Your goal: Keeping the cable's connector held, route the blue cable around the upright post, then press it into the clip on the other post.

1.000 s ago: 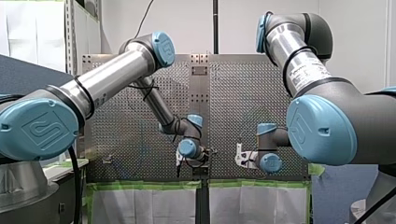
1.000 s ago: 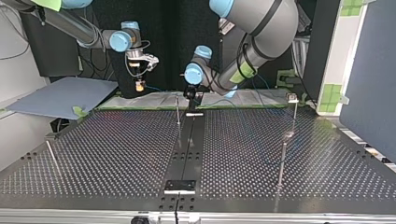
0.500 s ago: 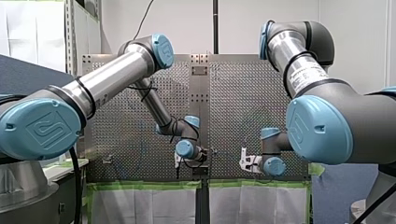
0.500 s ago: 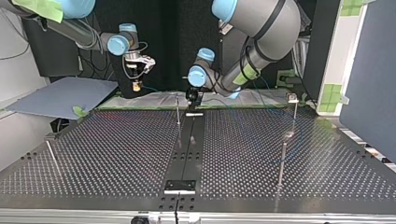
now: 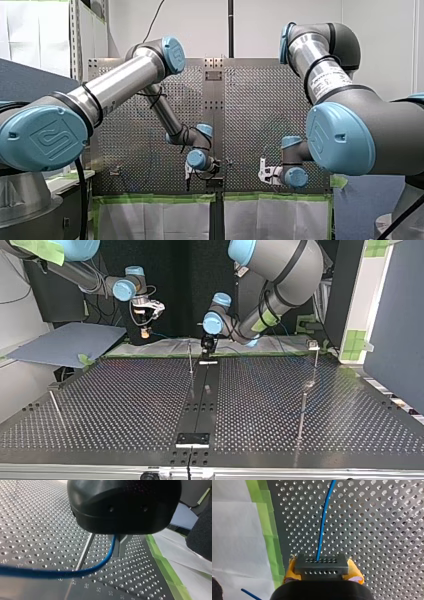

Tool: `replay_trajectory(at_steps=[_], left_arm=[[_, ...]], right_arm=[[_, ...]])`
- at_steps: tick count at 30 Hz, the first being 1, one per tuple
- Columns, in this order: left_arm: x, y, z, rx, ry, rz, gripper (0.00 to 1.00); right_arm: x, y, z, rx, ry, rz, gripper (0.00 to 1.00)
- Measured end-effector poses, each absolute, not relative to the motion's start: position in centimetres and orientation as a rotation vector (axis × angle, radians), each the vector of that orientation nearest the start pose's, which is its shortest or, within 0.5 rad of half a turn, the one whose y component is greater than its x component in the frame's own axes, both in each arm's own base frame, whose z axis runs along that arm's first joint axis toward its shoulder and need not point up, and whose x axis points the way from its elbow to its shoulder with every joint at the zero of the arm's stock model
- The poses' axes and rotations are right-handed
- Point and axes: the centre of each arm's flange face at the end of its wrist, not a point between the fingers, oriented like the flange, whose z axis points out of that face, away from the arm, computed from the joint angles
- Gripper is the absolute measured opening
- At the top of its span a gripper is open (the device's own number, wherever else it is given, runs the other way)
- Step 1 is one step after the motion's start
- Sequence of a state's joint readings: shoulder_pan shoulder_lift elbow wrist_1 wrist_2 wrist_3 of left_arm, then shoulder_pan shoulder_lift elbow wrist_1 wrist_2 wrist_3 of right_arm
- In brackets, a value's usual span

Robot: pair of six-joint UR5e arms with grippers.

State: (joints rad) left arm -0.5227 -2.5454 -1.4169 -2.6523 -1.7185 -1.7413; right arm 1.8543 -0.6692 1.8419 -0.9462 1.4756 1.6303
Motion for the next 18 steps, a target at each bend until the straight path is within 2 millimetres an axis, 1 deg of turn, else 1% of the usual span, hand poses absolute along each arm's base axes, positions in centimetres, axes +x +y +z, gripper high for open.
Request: replay_trajectory(at_steps=[6,9,13,18], left_arm=[[53.1,-44.5,-1.1,0.244,1.886,-0.363,0.00],[53.5,-44.4,-1.0,0.224,1.870,-0.389,0.00],[54.2,-44.2,-0.9,0.180,1.844,-0.420,0.00],[55.3,-43.6,-0.6,0.112,1.810,-0.457,0.00]], right_arm=[[29.3,-49.8,-5.5,1.647,-1.224,1.395,0.00],[29.4,-50.3,-5.2,1.629,-1.216,1.433,0.00],[29.6,-51.7,-4.6,1.598,-1.210,1.482,0.00],[29.5,-53.6,-3.7,1.580,-1.212,1.493,0.00]])
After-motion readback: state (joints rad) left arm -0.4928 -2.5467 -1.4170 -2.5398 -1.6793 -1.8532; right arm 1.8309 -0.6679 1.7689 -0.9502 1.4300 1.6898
